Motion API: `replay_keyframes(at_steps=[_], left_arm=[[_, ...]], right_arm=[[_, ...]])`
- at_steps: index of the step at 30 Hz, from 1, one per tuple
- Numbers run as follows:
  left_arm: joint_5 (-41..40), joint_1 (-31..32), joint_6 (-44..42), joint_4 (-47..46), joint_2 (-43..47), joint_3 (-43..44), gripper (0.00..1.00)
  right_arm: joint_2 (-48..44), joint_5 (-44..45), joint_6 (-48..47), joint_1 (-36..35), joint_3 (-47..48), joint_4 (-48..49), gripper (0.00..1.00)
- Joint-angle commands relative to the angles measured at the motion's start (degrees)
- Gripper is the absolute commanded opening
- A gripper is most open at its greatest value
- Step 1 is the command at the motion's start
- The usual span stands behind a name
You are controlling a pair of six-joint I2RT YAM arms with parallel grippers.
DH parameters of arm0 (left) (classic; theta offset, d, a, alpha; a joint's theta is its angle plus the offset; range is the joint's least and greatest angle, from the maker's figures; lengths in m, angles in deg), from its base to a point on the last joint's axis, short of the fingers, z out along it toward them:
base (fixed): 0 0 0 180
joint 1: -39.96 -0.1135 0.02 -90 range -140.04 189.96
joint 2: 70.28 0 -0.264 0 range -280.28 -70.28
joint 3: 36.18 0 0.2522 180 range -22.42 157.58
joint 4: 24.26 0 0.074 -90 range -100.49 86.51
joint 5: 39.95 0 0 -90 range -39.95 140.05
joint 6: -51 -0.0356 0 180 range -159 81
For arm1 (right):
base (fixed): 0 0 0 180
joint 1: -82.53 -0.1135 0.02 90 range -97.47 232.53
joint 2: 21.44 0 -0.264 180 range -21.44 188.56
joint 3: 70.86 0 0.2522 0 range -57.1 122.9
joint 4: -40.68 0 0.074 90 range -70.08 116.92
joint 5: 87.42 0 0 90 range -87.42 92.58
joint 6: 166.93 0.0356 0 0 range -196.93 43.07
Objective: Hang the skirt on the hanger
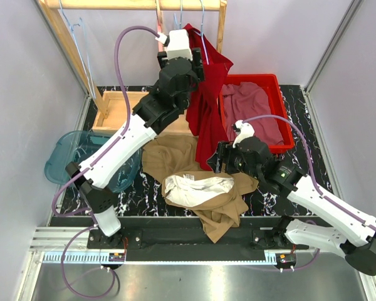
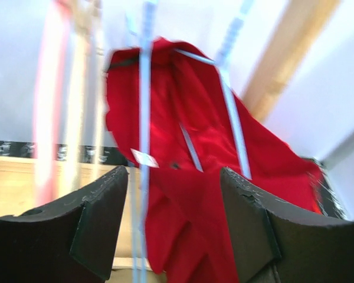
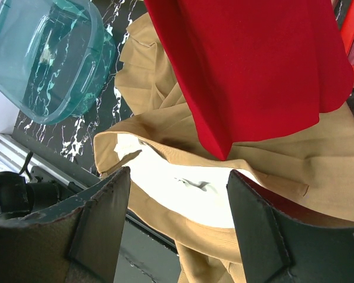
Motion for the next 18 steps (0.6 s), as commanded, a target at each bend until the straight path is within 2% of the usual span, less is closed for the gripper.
replay_keyframes(at_steps=[1, 9, 15, 18], left_arm=[[-5.6, -2.3, -2.1, -1.0, 0.9, 2.0, 0.67], [1.4, -2.8, -5.1, -1.1, 6.8, -1.9, 0.75], [-4.1, -3.5, -7.4, -0.2, 9.3, -3.3, 0.79], [-4.9, -5.6, -5.5, 3.3, 10.1, -2.8, 0.86]], right_arm=[[-1.1, 0.2, 0.2, 0.3, -0.2, 2.4, 0.75], [1.1, 0.0, 0.5, 0.3, -0.2, 2.6, 0.75], [2.8, -1.4, 1.2, 0.3, 0.3, 3.3, 0.75], [3.3, -1.9, 1.5, 0.3, 0.3, 3.4, 0.75]])
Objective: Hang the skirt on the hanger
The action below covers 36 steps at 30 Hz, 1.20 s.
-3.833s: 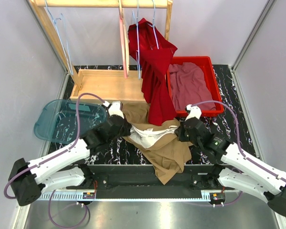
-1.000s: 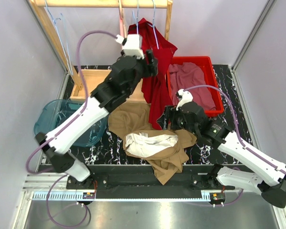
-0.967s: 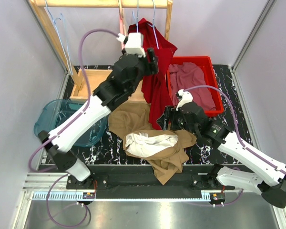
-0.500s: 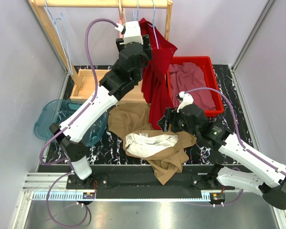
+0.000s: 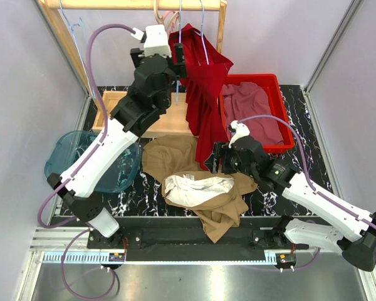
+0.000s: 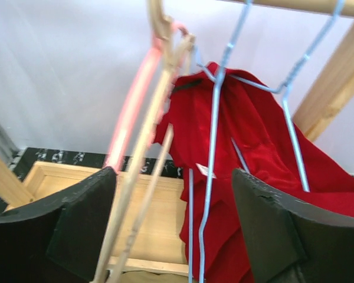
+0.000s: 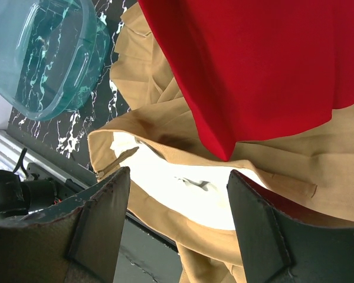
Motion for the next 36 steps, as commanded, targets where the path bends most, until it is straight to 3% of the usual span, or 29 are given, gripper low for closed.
replay_keyframes(at_steps=[1, 5, 10, 12, 16, 21, 32, 36], left_arm=[[-2.2, -3.2, 1.1, 3.3, 3.2, 1.0, 0.87], [7.6, -9.2, 9.0, 11.4, 3.2, 2.0, 0.88], [17.9, -15.6, 11.1, 13.8, 2.5, 1.2, 0.88], [21.7, -17.6, 11.5, 13.7, 2.3, 0.6, 0.86], [27.5, -19.7, 11.4, 13.3, 1.7, -0.7, 0.71], [27.6, -20.4, 10.7, 13.0, 0.9, -2.1, 0.56], [21.7, -22.6, 13.6, 13.6, 3.3, -5.2, 0.36], [21.1, -24.2, 14.2, 14.0, 6.1, -7.7, 0.18]], right_arm=[[0.5, -0.9, 0.9, 0.3, 0.5, 2.6, 0.75], [0.8, -1.2, 1.1, 0.3, 0.8, 2.7, 0.75], [0.9, -1.6, 1.3, 0.3, 0.9, 2.6, 0.74], [1.2, -1.6, 1.4, 0.3, 0.9, 2.6, 0.75], [1.6, -1.6, 1.5, 0.4, 0.9, 2.6, 0.74], [1.8, -1.6, 1.4, 0.3, 1.0, 2.5, 0.74], [2.6, -1.6, 1.4, 0.3, 1.2, 2.2, 0.74], [3.0, -1.7, 1.4, 0.4, 1.7, 2.2, 0.74]])
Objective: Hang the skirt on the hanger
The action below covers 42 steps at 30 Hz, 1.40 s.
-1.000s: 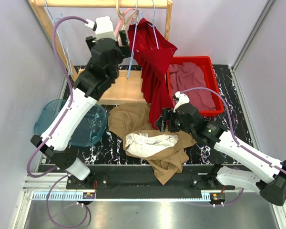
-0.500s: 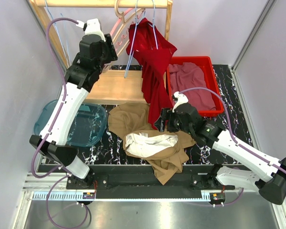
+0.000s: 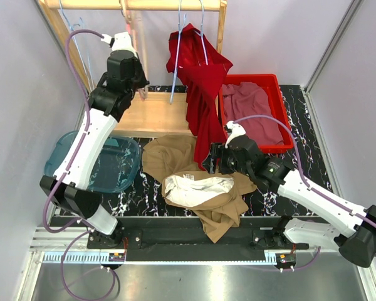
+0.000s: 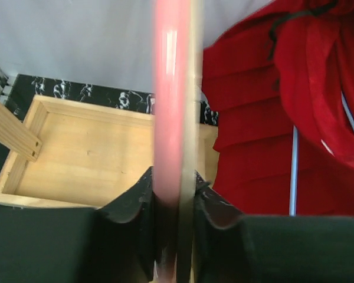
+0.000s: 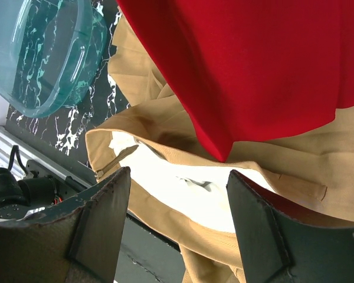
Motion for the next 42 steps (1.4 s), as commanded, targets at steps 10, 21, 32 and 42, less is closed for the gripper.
replay_keyframes(at_steps=[10, 21, 32, 42], left_arm=[[-5.7, -8.9, 2.5, 1.1, 12.7, -9.7, 0.13], [-4.0, -10.8, -0.6, 3.5, 13.5, -4.0, 0.71], [-0.7, -10.9, -1.4, 4.3, 12.8, 2.8, 0.91], [13.2, -10.7, 4.5, 3.2, 17.6, 2.0, 0.93]], right_arm=[[1.9, -1.9, 0.0, 0.3, 3.5, 1.3, 0.73], [2.4, -3.2, 0.9, 0.3, 3.2, 2.1, 0.73], [1.4, -2.9, 1.4, 0.3, 2.6, 2.0, 0.72], [1.4, -1.7, 1.2, 0.3, 2.7, 2.0, 0.73]])
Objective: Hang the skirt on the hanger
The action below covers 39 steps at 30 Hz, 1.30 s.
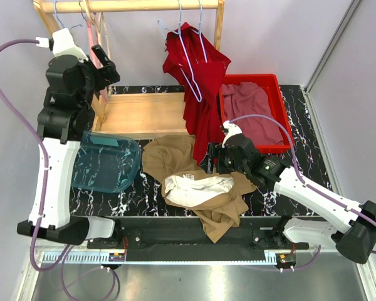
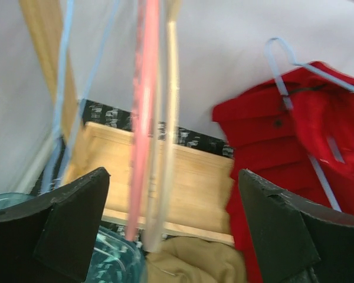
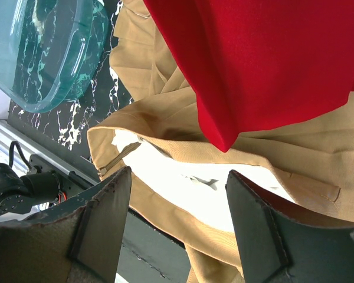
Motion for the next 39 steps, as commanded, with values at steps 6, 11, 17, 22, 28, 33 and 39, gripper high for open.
replay_keyframes(at_steps=[6, 11, 17, 22, 28, 33, 39], left_arm=[[14.9, 5.9, 5.6, -8.1, -0.2, 1.2, 0.93], [13.1, 11.0, 5.7, -10.7, -3.6, 3.2, 0.93], [9.9, 15.4, 7.0, -12.1, -10.4, 7.4, 0.93], [8.8, 17.1, 7.5, -18.6, -14.8, 7.2, 0.93], [8.1, 18.0, 8.1, -24.8, -18.9, 6.6, 0.93], [8.3, 18.3, 7.8, -29.5, -22.2, 7.4, 0.90], [7.9, 18.3, 7.2, -25.7, -29.1, 16.3, 0.80]], right_arm=[[-0.7, 0.2, 0.6, 0.3, 1.8, 2.0, 0.73], [-1.0, 0.5, 0.7, 0.3, 1.2, 2.0, 0.73], [-0.9, 0.6, 0.7, 0.3, 1.1, 2.0, 0.73], [-1.6, 0.5, 0.9, 0.3, 0.7, 2.0, 0.74], [-2.6, 0.6, 1.4, 0.3, -0.3, 1.9, 0.74], [-3.0, 0.6, 1.6, 0.3, -0.7, 2.0, 0.74], [-4.0, 1.6, 1.3, 0.3, -1.3, 1.7, 0.74]])
